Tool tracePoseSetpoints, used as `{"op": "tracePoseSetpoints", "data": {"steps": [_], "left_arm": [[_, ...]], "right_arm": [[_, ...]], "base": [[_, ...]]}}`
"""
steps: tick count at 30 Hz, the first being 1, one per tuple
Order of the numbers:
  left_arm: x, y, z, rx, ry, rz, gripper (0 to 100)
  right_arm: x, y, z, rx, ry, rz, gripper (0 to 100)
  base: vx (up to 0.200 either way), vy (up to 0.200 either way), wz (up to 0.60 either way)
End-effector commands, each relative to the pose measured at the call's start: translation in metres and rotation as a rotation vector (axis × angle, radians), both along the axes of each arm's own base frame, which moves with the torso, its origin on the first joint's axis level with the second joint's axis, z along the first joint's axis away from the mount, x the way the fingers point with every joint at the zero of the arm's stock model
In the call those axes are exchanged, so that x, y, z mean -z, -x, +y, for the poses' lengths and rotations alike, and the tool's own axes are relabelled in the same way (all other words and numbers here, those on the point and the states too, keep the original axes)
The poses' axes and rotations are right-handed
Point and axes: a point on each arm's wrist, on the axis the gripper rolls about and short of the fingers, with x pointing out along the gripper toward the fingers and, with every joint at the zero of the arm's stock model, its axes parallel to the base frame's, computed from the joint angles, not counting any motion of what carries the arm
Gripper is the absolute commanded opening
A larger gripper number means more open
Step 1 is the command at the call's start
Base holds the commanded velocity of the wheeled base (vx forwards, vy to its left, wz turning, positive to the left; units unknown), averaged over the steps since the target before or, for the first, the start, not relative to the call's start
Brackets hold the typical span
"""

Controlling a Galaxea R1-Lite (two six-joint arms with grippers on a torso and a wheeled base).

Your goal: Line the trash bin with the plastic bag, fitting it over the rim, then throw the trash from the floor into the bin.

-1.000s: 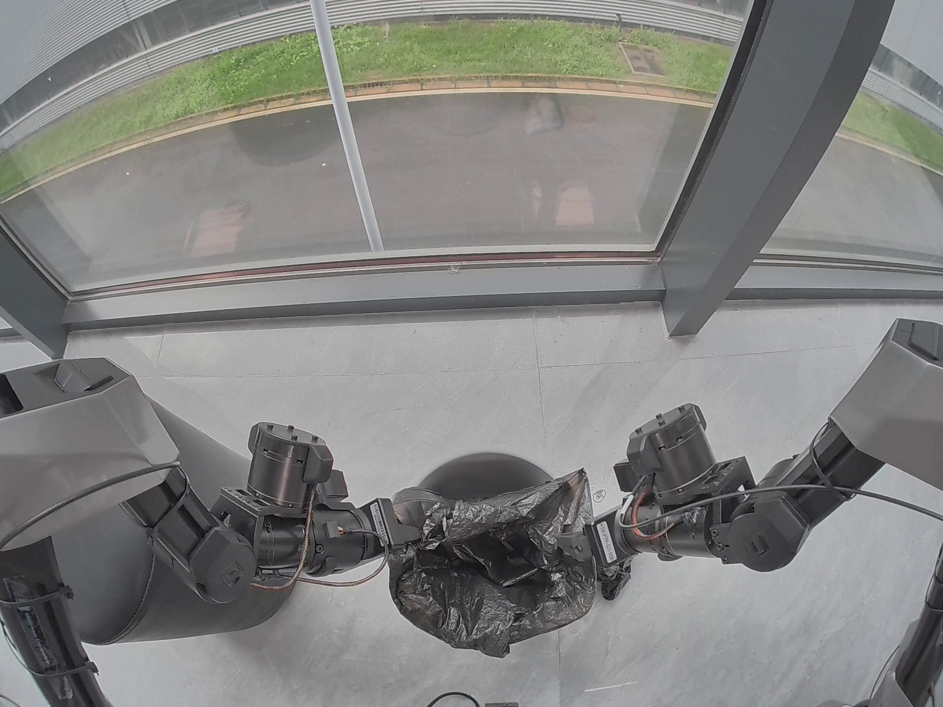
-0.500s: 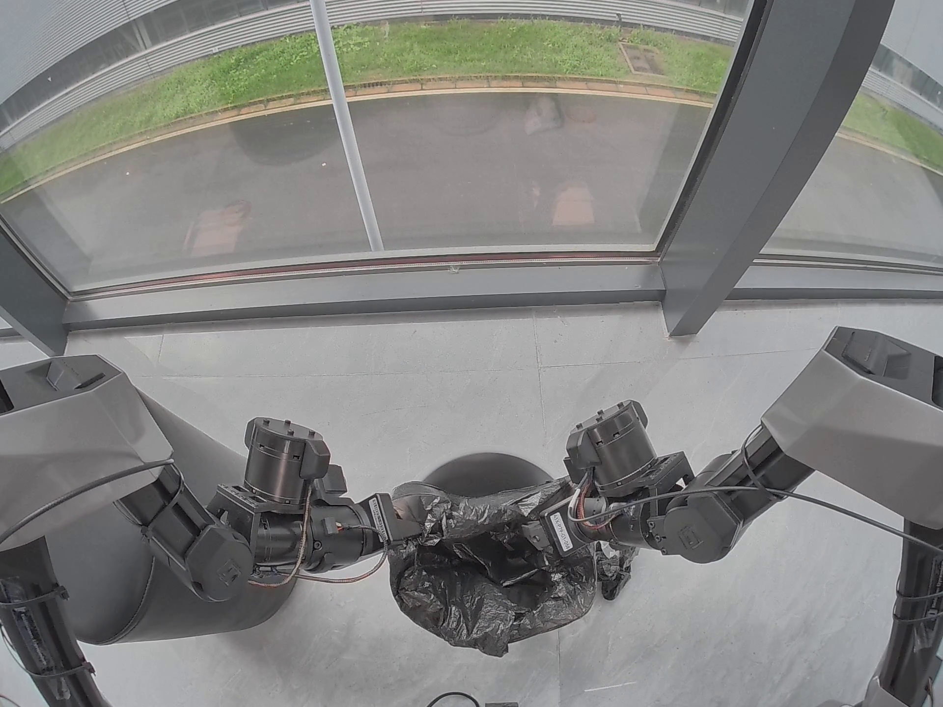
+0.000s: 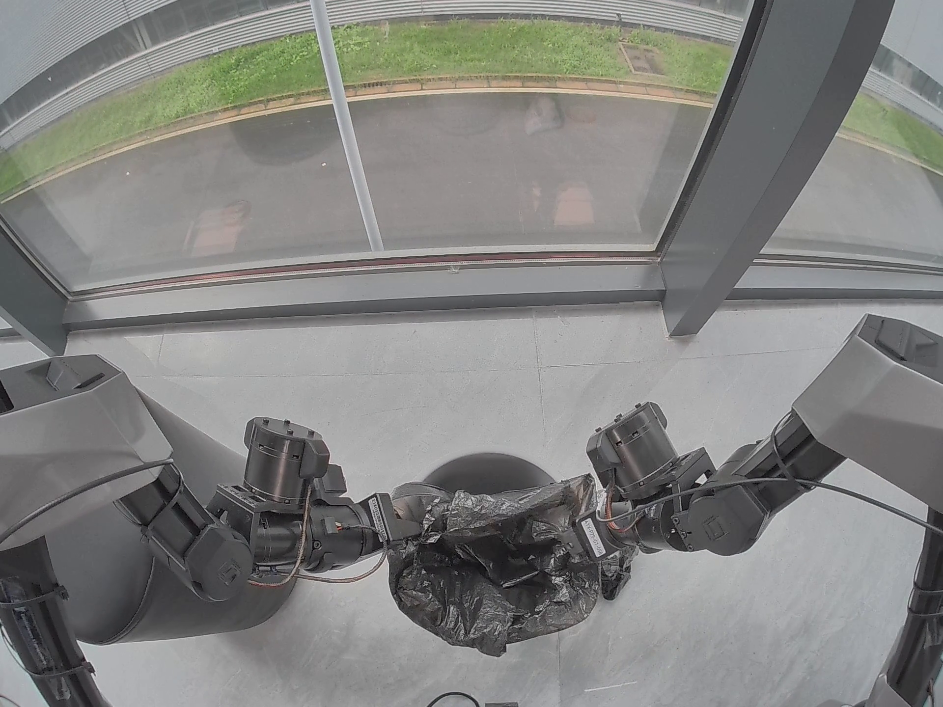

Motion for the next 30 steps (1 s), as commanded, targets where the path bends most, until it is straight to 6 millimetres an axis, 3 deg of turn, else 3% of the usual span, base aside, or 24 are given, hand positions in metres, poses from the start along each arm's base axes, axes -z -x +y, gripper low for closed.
{"op": "tracePoseSetpoints", "data": {"steps": [1, 20, 26, 30], "left_arm": [[0.002, 0.0, 0.0, 0.0, -0.001, 0.006, 0], [0.001, -0.001, 0.001, -0.005, 0.0, 0.005, 0], [0.002, -0.001, 0.001, -0.006, -0.002, 0.006, 0], [0.001, -0.001, 0.002, -0.007, -0.001, 0.003, 0]], "right_arm": [[-0.004, 0.005, -0.009, 0.026, 0.021, 0.009, 100], [0.015, 0.012, -0.037, 0.078, 0.081, 0.092, 100], [0.012, 0.011, -0.037, 0.079, 0.072, 0.08, 100], [-0.003, 0.005, -0.029, 0.076, 0.018, 0.01, 100]], "base": [[0.0, 0.0, 0.0], [0.0, 0.0, 0.0], [0.0, 0.0, 0.0], [0.0, 0.0, 0.0]]}}
